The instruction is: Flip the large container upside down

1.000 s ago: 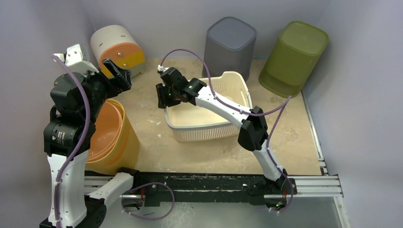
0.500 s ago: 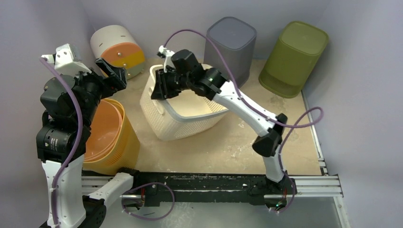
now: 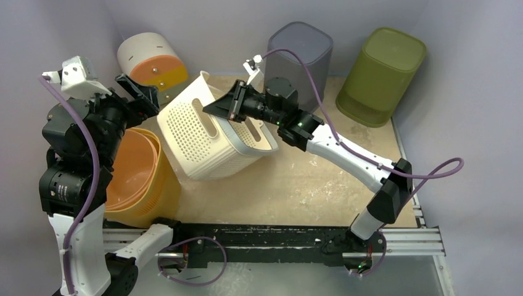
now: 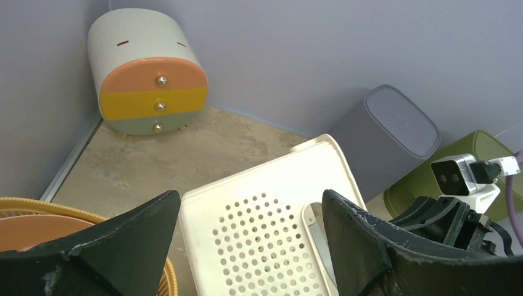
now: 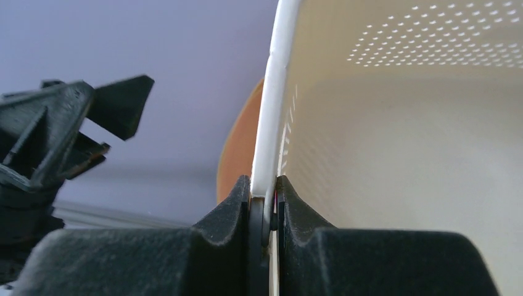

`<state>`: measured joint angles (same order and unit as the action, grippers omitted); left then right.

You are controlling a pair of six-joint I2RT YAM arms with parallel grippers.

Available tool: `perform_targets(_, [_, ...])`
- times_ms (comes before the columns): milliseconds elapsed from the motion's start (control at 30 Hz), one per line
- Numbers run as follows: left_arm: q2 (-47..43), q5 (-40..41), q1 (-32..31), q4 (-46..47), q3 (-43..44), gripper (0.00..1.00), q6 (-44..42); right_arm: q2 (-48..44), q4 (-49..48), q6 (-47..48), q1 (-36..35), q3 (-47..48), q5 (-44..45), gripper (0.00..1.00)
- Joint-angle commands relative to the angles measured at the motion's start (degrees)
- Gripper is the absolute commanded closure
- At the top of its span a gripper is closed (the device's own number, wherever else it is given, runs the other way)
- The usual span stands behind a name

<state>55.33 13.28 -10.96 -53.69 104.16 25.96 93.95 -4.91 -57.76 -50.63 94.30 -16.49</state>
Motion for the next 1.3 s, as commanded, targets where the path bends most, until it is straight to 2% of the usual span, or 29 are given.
perform_targets(0, [0.47, 1.08, -0.1, 0.69, 2.38, 0.18, -0.86, -3.84, -28.72, -14.18, 3.03, -10.2, -1.69, 1.0])
perform_targets(33, [0.68, 1.18, -0.11, 0.77, 2.75, 0.18, -0.96, -3.9, -35.44, -18.37, 3.8, -13.51, -2.38, 1.0])
perform_targets(100, [1.23, 1.39, -0.11, 1.07, 3.47, 0.18, -1.06, -3.19, -41.67, -22.32, 4.87, -16.11, -3.18, 1.0])
perform_targets(267, [3.83, 1.75, -0.11, 0.8, 7.36, 0.18, -1.67, -2.21, -49.86, -18.39, 5.37, -12.79, -1.38, 1.0])
perform_targets(367, [5.41, 1.76, -0.11, 0.97, 9.47, 0.18, -1.74, -0.83, -56.42, -20.47, 7.06, -13.15, 0.26, 1.0])
perform_targets(500, [6.91, 1.18, -0.11, 1.39, 11.08, 0.19, -1.36, 2.55, -71.83, -34.11, 9.86, -20.54, 5.96, 1.0])
perform_targets(567, [7.7, 1.14, -0.11, 1.27, 12.06, 0.19, -1.29, 6.29, -78.18, -39.11, 10.8, -21.01, 7.26, 1.0])
perform_targets(800, [9.68, 2.75, -0.11, -0.29, 15.21, 0.21, -1.83, 12.9, -85.57, -45.36, 11.26, -17.75, 8.57, 1.0])
perform_targets(933, [9.29, 2.52, -0.11, 0.41, 13.42, 0.22, -0.78, 12.8, -88.58, -49.13, 11.82, -25.83, 10.77, 1.0])
perform_targets(1267, [9.38, 1.29, -0.11, 2.96, 8.55, 0.22, -0.73, 10.89, -97.85, -57.22, 16.62, -55.58, 12.48, 1.0])
